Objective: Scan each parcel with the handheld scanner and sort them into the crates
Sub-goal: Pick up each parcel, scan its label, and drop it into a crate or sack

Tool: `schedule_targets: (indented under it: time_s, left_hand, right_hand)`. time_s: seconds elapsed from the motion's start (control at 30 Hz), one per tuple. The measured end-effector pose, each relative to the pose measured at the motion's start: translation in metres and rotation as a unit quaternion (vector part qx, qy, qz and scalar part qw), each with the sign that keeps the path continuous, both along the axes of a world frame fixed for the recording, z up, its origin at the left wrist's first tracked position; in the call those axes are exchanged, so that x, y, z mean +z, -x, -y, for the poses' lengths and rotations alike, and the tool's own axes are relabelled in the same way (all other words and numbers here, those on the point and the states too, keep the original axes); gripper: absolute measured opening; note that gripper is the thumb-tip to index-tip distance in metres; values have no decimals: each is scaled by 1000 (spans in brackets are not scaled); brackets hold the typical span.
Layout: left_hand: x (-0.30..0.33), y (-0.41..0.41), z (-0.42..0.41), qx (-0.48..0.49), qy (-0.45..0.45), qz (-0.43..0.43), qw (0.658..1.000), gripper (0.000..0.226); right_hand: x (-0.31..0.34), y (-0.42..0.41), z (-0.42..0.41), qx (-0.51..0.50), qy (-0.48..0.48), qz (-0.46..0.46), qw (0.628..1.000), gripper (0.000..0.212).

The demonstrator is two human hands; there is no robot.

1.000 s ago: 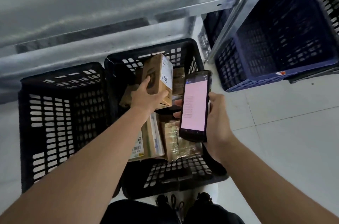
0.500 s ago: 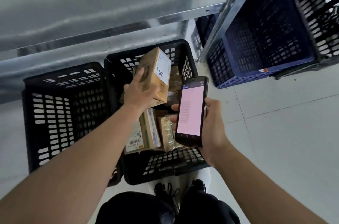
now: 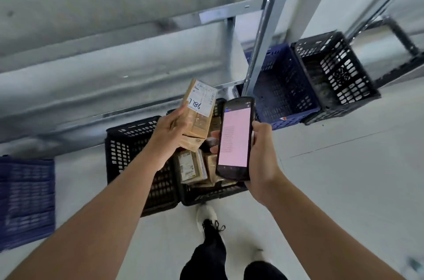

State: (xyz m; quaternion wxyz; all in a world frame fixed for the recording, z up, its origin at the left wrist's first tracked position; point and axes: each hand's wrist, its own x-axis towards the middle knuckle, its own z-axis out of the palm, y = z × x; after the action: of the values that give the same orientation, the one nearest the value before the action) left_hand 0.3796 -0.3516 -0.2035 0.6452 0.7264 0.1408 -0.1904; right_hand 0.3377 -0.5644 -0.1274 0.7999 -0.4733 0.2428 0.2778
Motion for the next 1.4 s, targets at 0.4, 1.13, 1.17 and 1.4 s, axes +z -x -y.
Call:
schedule_targets:
  time_s: [0.4,1.13,1.17,1.4]
  left_hand:
    - [244,120,37,112,13,225,968,63]
    - [551,210,-41,-4,-166,590,790,79]
    - [558,212,-46,-6,-159,595,788,79]
    - [585,225,-60,-10,-159,605,780,80]
  right_hand:
    - [241,93,50,70,-15,198,978,62]
    - [497,211,22,144,-228,340,901,65]
    - [502,216,19,143,-230,341,900,65]
    - [529,246,14,147,-217,379,888,66]
